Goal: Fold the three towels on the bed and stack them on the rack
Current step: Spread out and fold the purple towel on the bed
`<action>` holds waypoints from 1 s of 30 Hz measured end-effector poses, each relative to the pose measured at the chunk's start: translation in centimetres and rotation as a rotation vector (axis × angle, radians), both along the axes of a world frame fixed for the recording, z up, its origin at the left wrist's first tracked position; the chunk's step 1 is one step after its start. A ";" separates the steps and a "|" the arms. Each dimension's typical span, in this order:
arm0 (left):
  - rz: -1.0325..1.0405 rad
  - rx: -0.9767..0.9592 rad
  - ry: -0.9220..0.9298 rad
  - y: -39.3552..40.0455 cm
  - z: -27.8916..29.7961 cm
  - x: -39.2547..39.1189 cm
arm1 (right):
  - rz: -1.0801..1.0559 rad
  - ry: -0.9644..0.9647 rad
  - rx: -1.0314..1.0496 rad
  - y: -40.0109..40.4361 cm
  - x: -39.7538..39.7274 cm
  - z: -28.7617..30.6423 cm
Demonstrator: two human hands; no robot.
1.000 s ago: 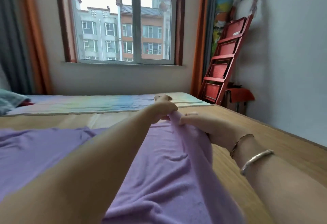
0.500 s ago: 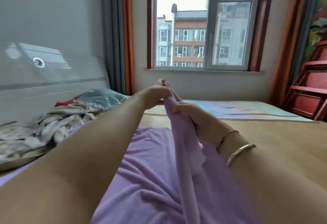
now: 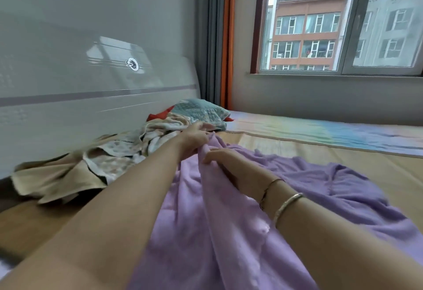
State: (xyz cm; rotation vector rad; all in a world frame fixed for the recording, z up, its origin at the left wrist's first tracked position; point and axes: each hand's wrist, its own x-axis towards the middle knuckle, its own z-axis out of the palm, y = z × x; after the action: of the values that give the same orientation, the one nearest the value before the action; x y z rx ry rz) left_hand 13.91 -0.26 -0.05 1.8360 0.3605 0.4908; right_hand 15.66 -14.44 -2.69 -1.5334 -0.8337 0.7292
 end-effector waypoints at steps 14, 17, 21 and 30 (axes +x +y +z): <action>0.196 0.149 0.385 8.5 -6.9 -8.8 | -0.149 -0.100 -0.255 6.5 -4.0 -2.7; 0.244 0.349 0.616 8.8 -7.7 -11.6 | 0.004 -0.057 -0.319 6.9 -5.5 -3.0; 0.245 0.274 0.768 8.9 -9.4 -14.0 | 0.122 -0.149 -0.444 5.9 -6.9 -2.8; 0.259 0.152 0.547 7.5 -9.2 -17.8 | 0.088 -0.564 -0.721 3.9 -9.4 -1.9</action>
State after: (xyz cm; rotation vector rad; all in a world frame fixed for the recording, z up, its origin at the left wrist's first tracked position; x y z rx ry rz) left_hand -3.92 7.26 -9.21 2.0686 0.9617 0.1813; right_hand 6.26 -10.53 -4.63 -2.4306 -1.1241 0.7059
